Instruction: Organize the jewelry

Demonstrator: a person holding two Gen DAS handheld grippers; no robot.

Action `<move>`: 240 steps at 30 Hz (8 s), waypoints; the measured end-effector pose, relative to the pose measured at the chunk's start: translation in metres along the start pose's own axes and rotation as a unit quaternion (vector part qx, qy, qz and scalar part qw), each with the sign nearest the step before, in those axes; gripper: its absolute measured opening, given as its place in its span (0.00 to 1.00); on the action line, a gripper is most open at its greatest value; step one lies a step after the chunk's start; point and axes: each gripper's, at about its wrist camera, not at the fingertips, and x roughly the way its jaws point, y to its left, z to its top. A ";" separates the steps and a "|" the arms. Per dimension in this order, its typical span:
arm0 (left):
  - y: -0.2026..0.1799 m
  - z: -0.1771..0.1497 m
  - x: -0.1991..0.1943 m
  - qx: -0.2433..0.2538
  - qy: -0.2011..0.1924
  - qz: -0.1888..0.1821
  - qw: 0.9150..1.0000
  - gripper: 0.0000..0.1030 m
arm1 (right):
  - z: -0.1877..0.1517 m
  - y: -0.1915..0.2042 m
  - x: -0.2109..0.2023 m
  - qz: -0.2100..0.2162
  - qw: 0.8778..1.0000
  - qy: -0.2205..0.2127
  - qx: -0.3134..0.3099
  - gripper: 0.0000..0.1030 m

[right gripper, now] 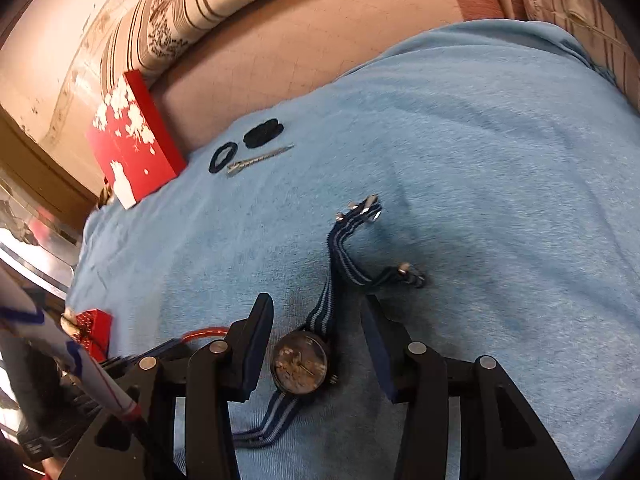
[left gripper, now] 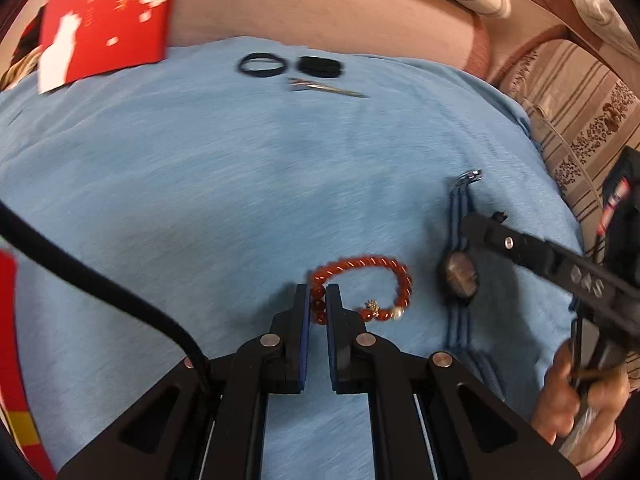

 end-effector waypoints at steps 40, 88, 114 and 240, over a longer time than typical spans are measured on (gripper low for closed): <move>0.013 -0.057 -0.185 0.020 -0.126 -0.010 0.992 0.07 | -0.048 0.105 -0.103 0.063 0.990 -0.089 -0.093 0.02; 0.351 -0.176 -0.254 -0.182 -0.122 0.205 0.954 0.07 | -0.179 0.392 0.017 0.136 0.960 0.088 -0.227 0.02; 0.349 -0.175 -0.254 -0.178 -0.141 0.205 0.952 0.27 | -0.142 0.374 0.059 0.037 0.967 0.060 -0.247 0.39; 0.122 -0.250 -0.252 -0.167 -0.174 0.255 0.936 1.00 | -0.227 0.254 -0.102 -0.090 0.961 -0.023 -0.262 0.62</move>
